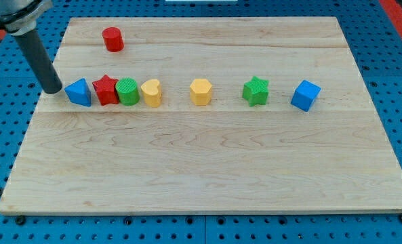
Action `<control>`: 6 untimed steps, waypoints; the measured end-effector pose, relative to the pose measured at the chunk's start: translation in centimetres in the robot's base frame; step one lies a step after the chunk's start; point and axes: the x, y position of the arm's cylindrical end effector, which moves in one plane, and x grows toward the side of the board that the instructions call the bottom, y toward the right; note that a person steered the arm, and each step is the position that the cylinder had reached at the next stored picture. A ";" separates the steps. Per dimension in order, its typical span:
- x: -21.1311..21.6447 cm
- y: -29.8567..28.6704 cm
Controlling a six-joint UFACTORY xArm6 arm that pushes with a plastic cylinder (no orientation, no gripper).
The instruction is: Push the triangle into the red star
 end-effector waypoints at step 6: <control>8.6 3.8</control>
